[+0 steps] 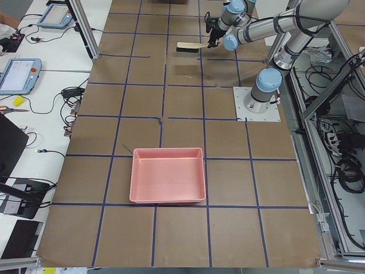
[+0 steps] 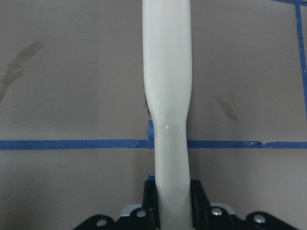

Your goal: Sweep and dump trash in nearest bin

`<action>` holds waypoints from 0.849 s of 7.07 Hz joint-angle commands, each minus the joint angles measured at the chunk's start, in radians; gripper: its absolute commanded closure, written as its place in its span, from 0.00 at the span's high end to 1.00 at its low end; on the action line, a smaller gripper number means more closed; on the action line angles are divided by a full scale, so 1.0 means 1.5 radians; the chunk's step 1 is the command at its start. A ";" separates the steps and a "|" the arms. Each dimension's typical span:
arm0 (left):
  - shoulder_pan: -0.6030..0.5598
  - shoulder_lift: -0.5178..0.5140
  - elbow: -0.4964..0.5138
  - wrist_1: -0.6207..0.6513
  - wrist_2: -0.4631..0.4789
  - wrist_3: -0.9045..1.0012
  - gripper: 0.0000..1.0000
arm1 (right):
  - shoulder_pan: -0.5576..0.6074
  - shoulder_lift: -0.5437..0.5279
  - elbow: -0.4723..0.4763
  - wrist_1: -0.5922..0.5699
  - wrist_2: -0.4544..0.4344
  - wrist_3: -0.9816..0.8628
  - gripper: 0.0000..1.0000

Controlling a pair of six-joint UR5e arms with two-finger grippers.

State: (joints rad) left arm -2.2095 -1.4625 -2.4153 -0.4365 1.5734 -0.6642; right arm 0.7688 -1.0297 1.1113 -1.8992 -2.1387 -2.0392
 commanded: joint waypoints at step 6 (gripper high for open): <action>-0.005 -0.001 -0.018 -0.069 -0.003 -0.002 0.00 | 0.006 -0.159 0.036 0.231 0.215 0.024 0.00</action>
State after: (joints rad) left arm -2.2145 -1.4649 -2.4414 -0.4807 1.5707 -0.6558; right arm 0.7773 -1.2024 1.1302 -1.6719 -1.9687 -2.0348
